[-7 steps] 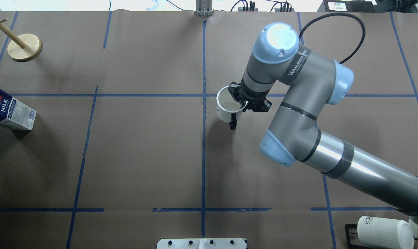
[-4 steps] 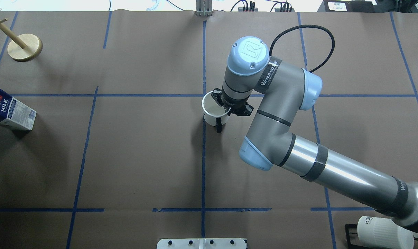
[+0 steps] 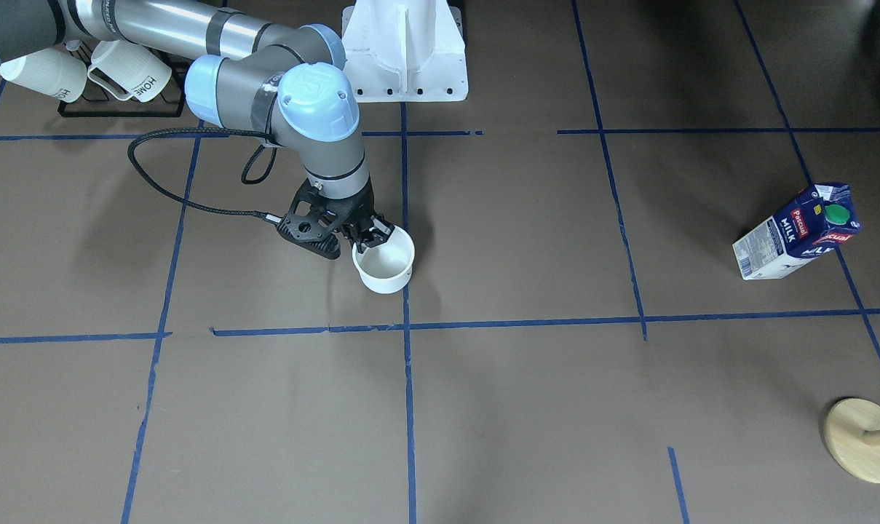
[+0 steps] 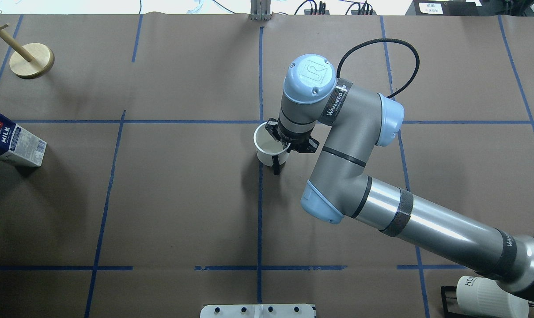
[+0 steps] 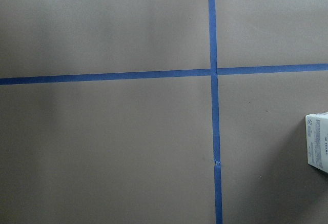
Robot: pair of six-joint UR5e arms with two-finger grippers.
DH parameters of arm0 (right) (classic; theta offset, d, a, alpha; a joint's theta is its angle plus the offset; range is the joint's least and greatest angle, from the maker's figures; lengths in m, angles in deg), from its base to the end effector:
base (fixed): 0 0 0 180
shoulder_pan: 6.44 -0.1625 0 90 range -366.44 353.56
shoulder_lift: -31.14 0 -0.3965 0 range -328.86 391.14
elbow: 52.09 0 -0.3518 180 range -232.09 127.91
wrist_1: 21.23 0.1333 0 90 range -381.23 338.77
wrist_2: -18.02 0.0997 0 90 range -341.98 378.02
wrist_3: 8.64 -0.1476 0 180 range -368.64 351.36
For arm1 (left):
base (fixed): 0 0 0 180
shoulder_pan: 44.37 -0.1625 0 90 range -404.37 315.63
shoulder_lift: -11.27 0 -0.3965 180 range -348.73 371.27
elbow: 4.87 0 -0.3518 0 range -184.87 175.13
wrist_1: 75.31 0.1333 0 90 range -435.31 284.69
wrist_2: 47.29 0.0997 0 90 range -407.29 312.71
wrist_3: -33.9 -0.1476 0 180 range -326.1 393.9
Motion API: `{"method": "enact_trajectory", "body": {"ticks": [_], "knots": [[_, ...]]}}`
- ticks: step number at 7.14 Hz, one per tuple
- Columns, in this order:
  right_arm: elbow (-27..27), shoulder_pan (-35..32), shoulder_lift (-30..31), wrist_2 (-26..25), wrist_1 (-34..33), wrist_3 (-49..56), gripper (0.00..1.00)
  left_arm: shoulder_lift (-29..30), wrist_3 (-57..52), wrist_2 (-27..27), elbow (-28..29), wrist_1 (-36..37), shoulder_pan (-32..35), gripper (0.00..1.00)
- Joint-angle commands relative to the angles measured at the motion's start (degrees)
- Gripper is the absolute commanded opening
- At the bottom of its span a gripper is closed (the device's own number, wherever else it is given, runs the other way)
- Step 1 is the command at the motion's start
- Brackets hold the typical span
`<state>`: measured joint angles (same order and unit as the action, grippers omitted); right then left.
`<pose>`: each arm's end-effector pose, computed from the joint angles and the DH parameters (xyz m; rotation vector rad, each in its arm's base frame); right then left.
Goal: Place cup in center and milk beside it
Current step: 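Carry the white mug with the right gripper to the table center and set it down, then open the right gripper and lift it off the mug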
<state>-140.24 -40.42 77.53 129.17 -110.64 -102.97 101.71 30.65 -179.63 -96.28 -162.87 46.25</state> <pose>-0.5377 -0.4589 0.2499 -0.1550 -0.8045 0.4950 -0.0388 -0.4528 0.6578 0.0151 0.7389 0.0400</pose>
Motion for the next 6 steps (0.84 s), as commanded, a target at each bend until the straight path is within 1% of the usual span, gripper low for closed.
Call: {"method": "enact_trajectory", "body": {"ticks": [1, 2, 4, 5, 6], "knots": [[-0.44, -0.03, 0.8, -0.05, 0.03, 0.46, 1.0, 0.0, 0.0, -0.02, 0.0, 0.02, 0.0, 1.0], [-0.62, -0.03, 1.07, -0.05, 0.12, 0.55, 1.0, 0.0, 0.0, 0.07, 0.0, 0.02, 0.0, 1.0], [-2.72, -1.08, 1.42, 0.21, -0.06, 0.9, 1.0, 0.09, 0.0, 0.07, -0.09, -0.24, 0.0, 1.0], [-4.3, -2.57, 2.29, 0.82, -0.49, 1.51, 1.0, 0.17, 0.0, 0.07, -0.7, -0.24, 0.09, 1.0], [-8.05, -3.71, 4.3, 0.83, -0.67, 5.17, 1.0, 0.09, 0.0, 0.16, -3.49, -0.24, 0.09, 1.0]]}}
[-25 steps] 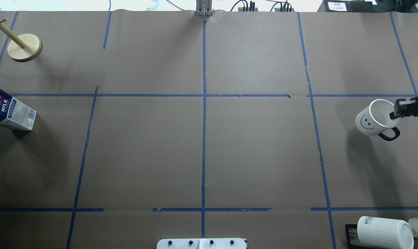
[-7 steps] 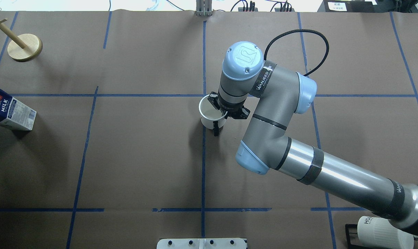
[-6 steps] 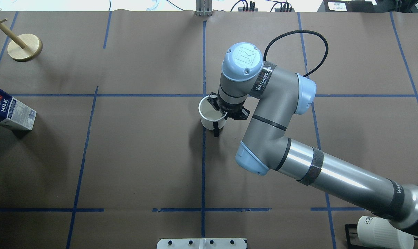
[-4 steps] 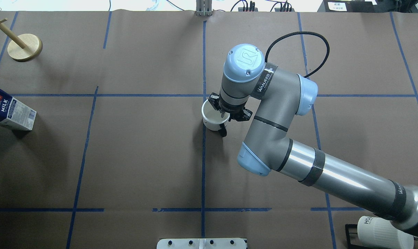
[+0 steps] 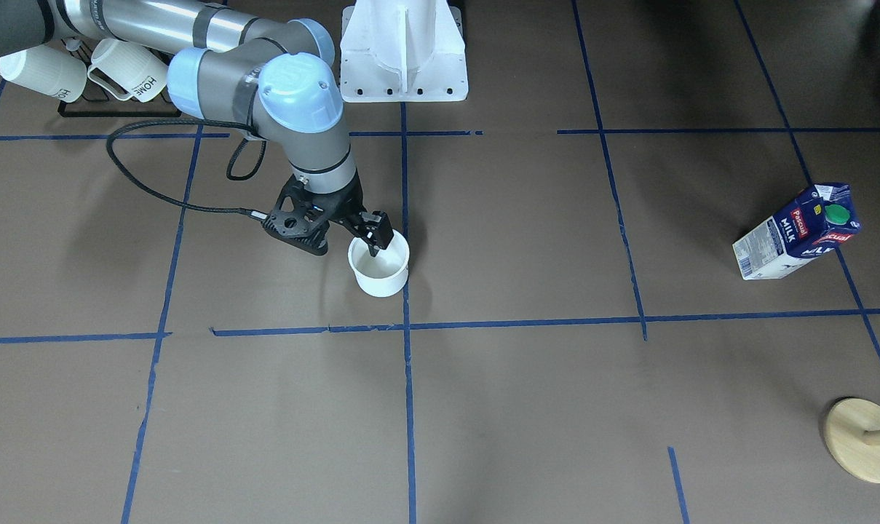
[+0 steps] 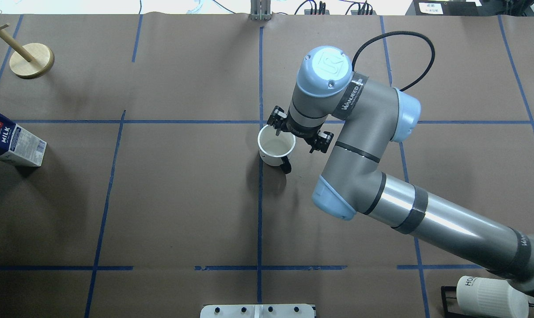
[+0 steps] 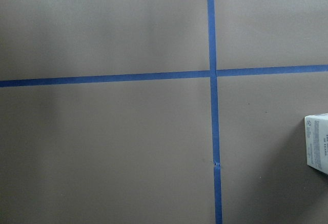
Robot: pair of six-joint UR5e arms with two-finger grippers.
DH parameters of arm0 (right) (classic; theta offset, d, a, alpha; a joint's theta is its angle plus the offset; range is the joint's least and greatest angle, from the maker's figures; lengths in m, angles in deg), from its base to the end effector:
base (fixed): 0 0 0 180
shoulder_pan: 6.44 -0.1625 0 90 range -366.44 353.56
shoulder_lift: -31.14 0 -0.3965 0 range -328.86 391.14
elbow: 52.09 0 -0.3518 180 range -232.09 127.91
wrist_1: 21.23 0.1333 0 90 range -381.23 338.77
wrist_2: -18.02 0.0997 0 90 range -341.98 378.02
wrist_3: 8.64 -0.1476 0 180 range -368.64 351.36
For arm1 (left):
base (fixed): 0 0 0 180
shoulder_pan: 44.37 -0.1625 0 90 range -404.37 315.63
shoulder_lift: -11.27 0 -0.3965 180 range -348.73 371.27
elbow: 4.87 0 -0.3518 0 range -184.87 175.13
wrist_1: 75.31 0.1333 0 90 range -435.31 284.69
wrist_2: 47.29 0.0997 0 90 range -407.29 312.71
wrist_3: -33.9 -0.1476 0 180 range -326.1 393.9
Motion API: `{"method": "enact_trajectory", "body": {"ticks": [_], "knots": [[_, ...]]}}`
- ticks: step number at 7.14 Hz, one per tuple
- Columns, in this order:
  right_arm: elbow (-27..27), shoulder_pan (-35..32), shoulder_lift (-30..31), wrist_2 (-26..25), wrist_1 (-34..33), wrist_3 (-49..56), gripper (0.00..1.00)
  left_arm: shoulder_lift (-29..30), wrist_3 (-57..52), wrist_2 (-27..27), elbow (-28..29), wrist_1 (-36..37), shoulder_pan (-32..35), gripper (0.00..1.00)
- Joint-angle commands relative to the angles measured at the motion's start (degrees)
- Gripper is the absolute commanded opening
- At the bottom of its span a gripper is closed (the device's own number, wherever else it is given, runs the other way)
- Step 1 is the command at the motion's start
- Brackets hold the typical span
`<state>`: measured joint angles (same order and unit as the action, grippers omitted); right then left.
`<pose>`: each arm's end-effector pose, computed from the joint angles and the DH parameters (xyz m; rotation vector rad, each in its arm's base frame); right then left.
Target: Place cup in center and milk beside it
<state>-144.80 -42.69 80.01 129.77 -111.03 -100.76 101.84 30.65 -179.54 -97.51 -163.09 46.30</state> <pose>-0.5031 -0.4664 0.2467 -0.1231 -0.8396 0.4837 -0.0394 -0.4563 0.6468 0.0417 0.7365 0.0493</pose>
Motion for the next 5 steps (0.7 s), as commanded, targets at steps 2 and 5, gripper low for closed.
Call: {"method": "enact_trajectory", "body": {"ticks": [2, 5], "knots": [[-10.62, -5.39, 6.73, 0.49, -0.38, 10.95, 1.0, 0.14, 0.35, -0.02, -9.55, 0.84, -0.05, 1.0], [-17.14, -16.18, 9.74, 8.29, -9.31, 27.11, 1.0, 0.32, 16.74, -5.03, -17.22, 0.59, -5.19, 1.0]]}}
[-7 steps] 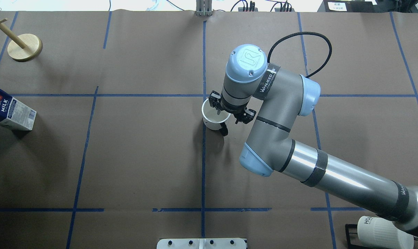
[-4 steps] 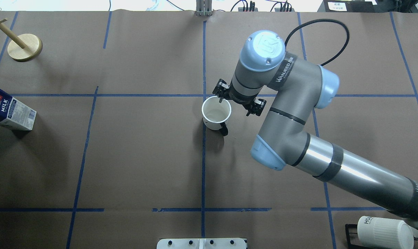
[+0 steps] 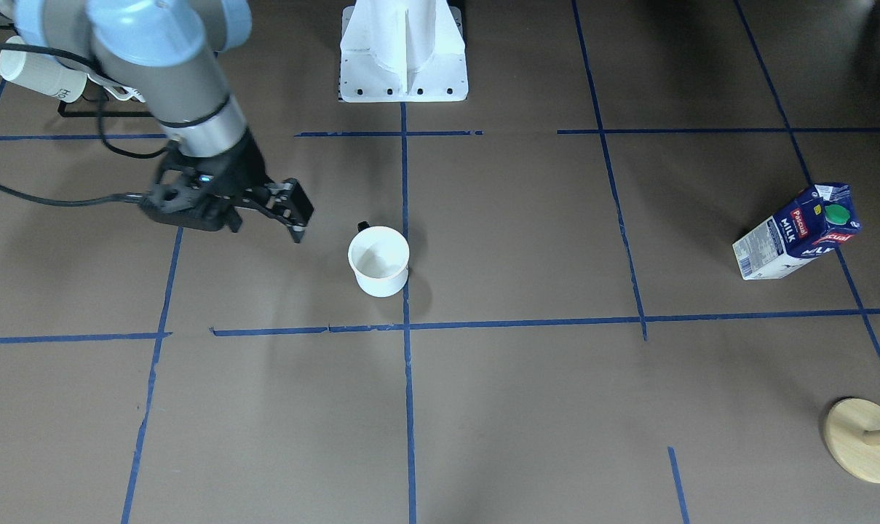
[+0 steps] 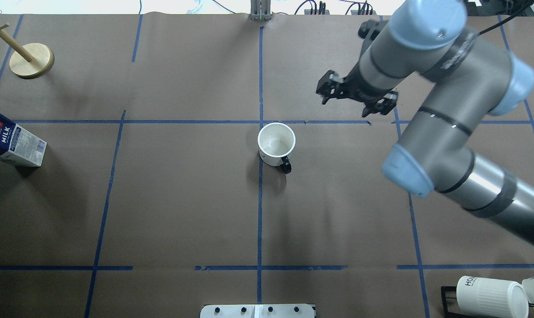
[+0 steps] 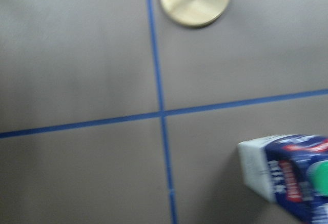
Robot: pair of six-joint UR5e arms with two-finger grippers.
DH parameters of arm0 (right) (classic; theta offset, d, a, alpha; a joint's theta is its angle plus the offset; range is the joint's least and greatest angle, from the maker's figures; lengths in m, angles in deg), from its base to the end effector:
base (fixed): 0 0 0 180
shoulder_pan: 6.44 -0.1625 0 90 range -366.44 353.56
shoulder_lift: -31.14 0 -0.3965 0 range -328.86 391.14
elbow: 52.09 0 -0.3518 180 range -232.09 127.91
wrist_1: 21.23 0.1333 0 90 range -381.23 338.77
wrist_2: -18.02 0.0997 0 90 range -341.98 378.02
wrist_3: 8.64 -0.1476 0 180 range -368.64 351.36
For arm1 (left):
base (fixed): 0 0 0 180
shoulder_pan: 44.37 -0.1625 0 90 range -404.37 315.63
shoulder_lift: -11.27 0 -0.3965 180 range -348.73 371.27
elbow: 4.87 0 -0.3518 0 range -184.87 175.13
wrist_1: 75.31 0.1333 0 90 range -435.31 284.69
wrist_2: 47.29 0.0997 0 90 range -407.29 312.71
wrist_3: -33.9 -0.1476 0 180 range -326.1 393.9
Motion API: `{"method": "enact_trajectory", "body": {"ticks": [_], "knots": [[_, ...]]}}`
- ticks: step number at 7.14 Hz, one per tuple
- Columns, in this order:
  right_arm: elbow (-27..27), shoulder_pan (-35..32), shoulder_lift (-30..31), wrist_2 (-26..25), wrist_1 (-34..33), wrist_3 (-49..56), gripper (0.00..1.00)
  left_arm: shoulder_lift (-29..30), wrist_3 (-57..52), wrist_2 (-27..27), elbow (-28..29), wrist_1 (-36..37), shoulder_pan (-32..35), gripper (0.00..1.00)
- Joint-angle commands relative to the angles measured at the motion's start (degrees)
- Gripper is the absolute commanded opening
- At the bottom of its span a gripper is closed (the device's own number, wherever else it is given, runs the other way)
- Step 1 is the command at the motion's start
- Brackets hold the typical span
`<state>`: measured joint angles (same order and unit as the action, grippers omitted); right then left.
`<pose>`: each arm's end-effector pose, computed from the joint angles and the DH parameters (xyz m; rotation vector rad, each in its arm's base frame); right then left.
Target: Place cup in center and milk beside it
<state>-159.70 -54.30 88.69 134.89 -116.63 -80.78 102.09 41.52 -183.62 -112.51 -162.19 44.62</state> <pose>-0.3546 -0.4911 0.2509 0.0415 -0.8862 0.3063 -0.0184 -0.4629 0.5195 0.1917 0.8200 -0.0002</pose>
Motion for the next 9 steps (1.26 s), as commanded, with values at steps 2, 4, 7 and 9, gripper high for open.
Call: {"method": "enact_trajectory", "body": {"ticks": [2, 4, 7, 9], "knots": [[-3.83, -10.56, 5.35, 7.3, -4.18, 16.82, 1.0, 0.07, 15.19, 0.27, -2.67, -4.67, -11.78, 1.0], [-3.75, -15.4, 8.52, 11.27, -4.18, 25.44, 1.0, -0.28, 18.22, 2.38, -1.18, -7.08, -14.7, 1.0], [-3.84, -18.31, 10.55, 13.03, -4.18, 29.24, 1.0, 0.68, 17.87, 2.73, 2.16, -7.25, -14.72, 1.0], [-3.92, -20.95, 13.09, 14.53, -4.0, 32.67, 1.0, 2.35, 17.87, 2.74, 4.71, -7.52, -15.15, 1.0]]}}
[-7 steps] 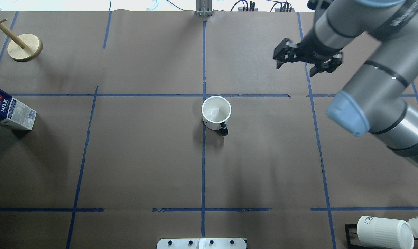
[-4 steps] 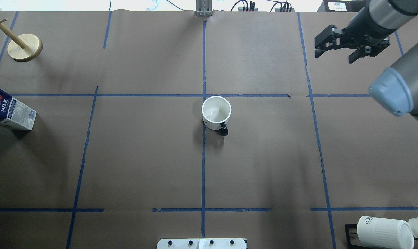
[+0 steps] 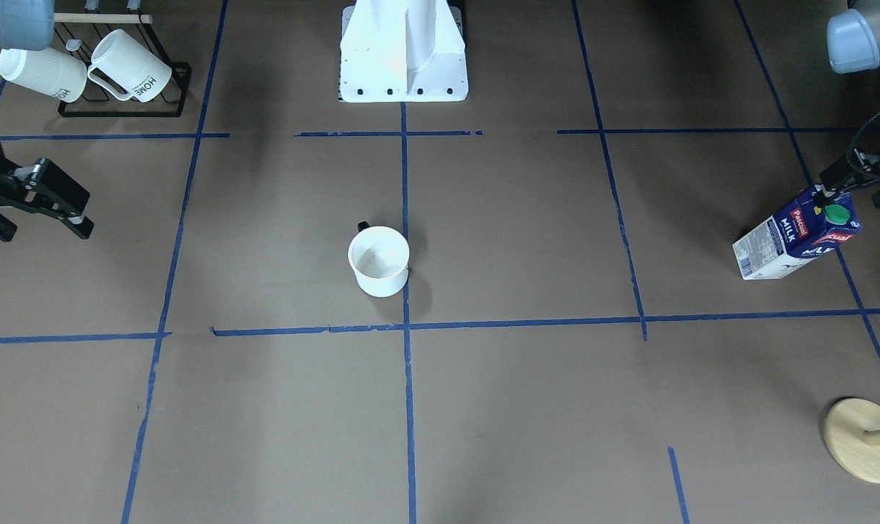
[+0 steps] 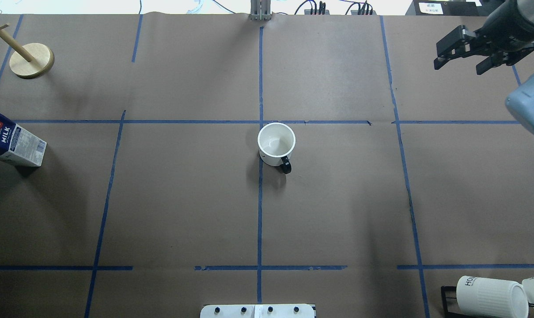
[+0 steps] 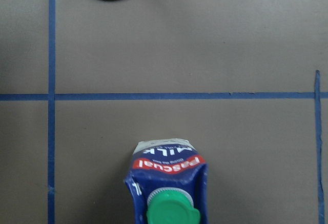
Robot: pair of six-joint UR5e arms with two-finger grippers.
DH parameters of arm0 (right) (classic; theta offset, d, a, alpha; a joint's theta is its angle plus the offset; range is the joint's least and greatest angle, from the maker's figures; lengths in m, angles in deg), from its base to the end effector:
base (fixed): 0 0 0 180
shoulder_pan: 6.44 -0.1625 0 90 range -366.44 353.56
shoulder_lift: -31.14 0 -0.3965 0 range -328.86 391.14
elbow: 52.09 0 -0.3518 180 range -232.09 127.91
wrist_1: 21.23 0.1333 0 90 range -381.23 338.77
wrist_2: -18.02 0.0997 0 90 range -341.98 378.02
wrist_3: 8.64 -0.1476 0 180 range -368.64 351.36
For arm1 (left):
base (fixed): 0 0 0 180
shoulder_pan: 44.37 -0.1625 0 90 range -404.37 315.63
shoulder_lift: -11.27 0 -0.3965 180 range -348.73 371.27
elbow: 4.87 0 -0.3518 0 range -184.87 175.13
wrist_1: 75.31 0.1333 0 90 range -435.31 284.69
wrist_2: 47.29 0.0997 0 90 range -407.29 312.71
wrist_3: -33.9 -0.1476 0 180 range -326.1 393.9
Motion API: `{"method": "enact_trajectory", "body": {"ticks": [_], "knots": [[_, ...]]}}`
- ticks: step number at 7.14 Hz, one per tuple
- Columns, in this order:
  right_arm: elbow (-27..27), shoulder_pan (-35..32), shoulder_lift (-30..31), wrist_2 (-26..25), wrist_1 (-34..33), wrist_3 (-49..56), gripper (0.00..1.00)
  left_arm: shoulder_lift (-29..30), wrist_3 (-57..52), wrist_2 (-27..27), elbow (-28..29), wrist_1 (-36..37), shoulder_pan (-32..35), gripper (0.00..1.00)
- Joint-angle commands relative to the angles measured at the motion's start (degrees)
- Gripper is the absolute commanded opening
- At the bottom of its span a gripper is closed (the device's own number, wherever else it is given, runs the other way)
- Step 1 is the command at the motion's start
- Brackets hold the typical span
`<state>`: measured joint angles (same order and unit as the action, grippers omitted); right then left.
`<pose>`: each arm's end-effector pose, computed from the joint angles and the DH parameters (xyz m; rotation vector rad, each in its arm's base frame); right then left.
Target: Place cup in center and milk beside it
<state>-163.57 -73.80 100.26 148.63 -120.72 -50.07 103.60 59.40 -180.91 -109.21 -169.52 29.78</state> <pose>-0.1758 -0.5181 0.3359 0.1000 -0.8741 0.1033 0.1020 -0.4746 0.5221 0.0585 0.8259 -0.0200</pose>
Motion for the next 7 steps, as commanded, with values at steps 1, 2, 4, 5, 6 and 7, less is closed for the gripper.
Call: {"method": "enact_trajectory", "body": {"ticks": [1, 2, 4, 5, 6, 7], "knots": [[-0.15, -2.33, 2.32, 0.87, 0.0, 3.79, 1.0, 1.02, 0.08, 0.29, 2.81, -1.23, -2.84, 1.0], [-0.23, -2.95, 2.68, 1.22, 0.0, 4.16, 1.0, 1.1, 0.08, 0.38, 3.26, -1.59, -3.12, 1.0], [-0.41, -3.48, 3.2, 1.49, 0.09, 4.25, 1.0, 0.84, 0.25, 0.46, 3.26, -1.59, -3.13, 0.86], [-0.5, -3.57, 3.21, 1.49, 0.09, 4.25, 1.0, 0.49, -0.01, 0.46, 3.09, -1.59, -3.13, 0.63], [-0.5, -3.48, 3.03, 1.58, 0.09, 4.25, 1.0, 0.32, -0.1, 0.46, 2.48, -1.68, -3.04, 0.41], [-0.59, -3.48, 2.86, 1.58, 0.09, 4.17, 1.0, 0.23, -0.1, 0.46, 1.86, -1.76, -2.87, 0.26]]}}
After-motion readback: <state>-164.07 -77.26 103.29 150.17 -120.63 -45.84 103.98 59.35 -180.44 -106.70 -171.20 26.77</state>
